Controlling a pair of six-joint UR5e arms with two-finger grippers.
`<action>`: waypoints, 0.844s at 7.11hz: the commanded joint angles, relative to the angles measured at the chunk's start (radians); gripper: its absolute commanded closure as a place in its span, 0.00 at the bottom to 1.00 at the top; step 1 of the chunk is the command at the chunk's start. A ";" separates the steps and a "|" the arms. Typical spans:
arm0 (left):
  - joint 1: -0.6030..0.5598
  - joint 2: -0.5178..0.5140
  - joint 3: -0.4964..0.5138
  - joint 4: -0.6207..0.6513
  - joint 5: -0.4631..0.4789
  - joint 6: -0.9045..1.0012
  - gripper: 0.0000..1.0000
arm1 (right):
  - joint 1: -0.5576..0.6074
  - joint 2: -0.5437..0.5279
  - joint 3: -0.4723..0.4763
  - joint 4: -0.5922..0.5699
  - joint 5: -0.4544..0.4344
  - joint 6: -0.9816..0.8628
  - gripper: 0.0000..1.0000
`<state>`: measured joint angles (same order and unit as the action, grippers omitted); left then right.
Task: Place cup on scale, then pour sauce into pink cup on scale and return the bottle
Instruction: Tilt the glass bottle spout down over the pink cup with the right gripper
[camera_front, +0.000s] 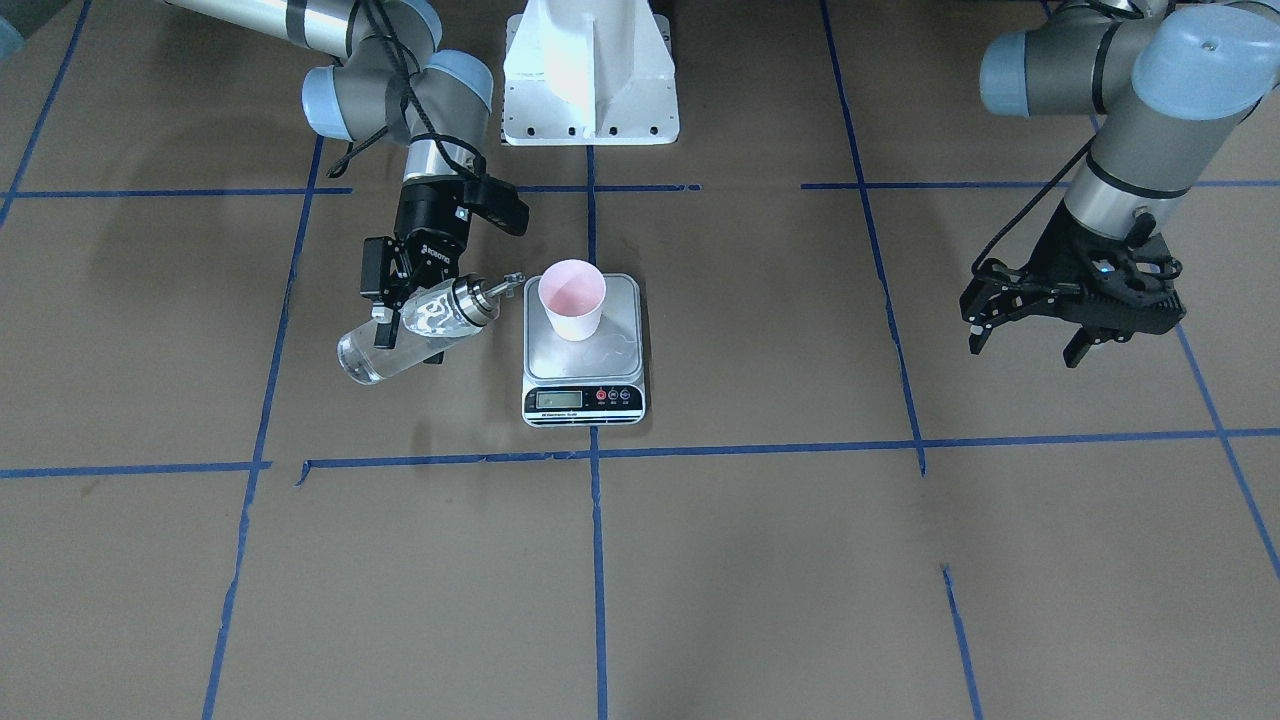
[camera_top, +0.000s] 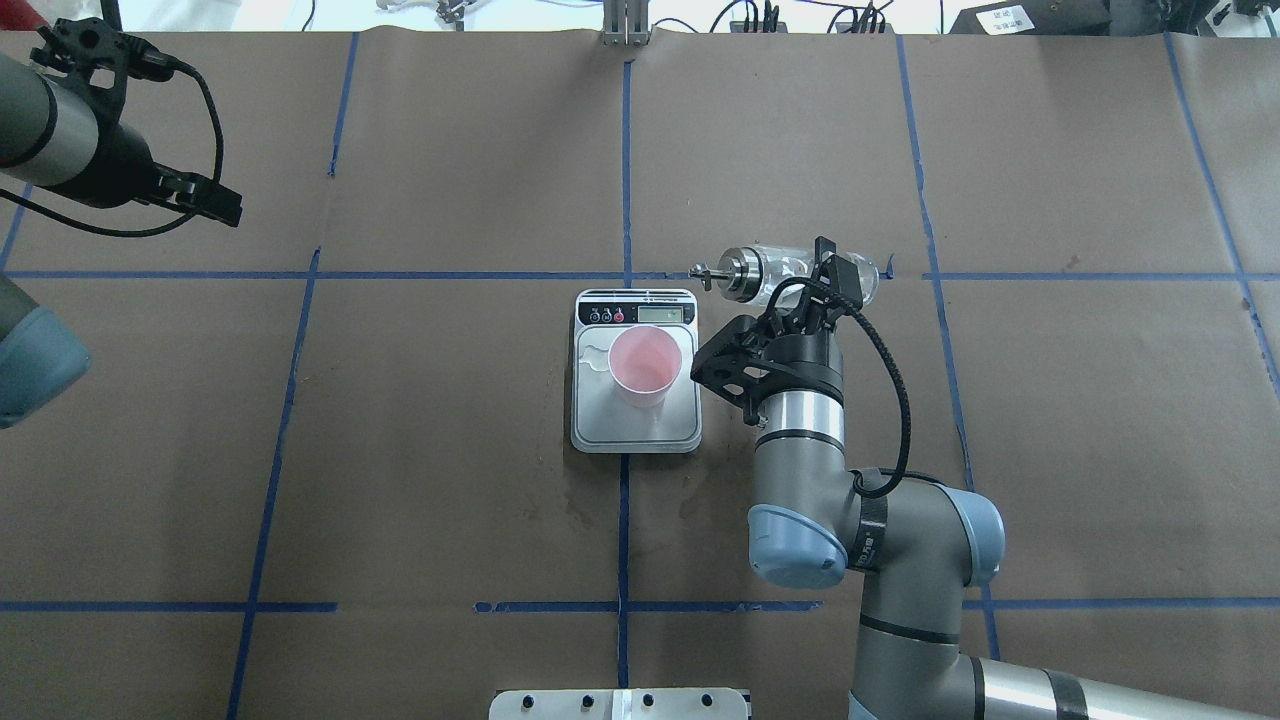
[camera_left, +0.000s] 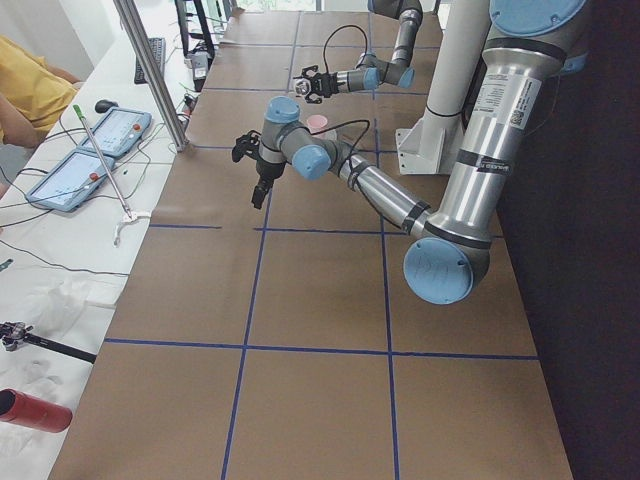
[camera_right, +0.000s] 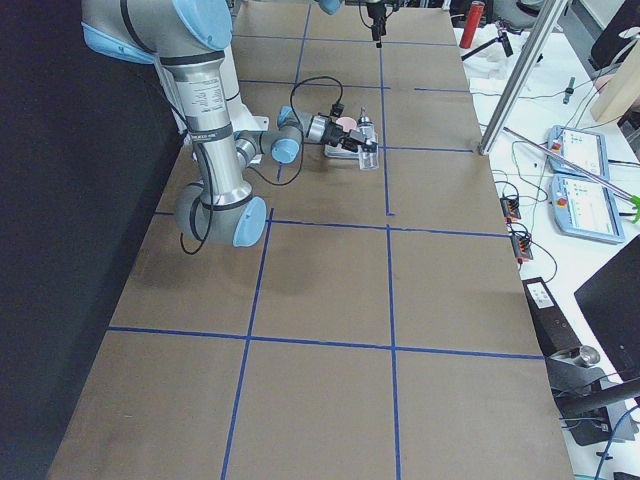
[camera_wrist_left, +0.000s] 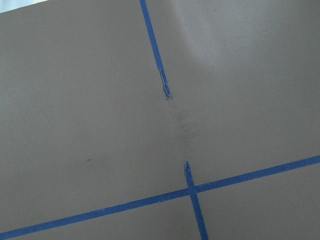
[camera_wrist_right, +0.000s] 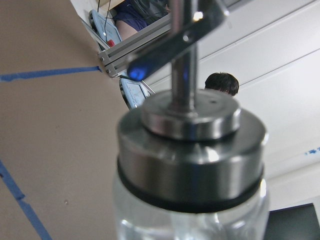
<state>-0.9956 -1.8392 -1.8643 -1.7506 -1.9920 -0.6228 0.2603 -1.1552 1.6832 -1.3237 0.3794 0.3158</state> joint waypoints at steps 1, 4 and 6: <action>0.002 0.000 0.005 -0.001 -0.001 -0.002 0.00 | -0.025 0.005 0.003 -0.025 -0.078 -0.180 1.00; 0.003 0.000 0.005 -0.001 -0.001 -0.009 0.00 | -0.038 0.003 -0.007 -0.028 -0.144 -0.330 1.00; 0.003 0.000 0.005 -0.001 -0.002 -0.014 0.00 | -0.045 0.003 -0.008 -0.028 -0.169 -0.369 1.00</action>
<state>-0.9928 -1.8398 -1.8592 -1.7518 -1.9930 -0.6347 0.2214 -1.1527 1.6771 -1.3512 0.2335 -0.0170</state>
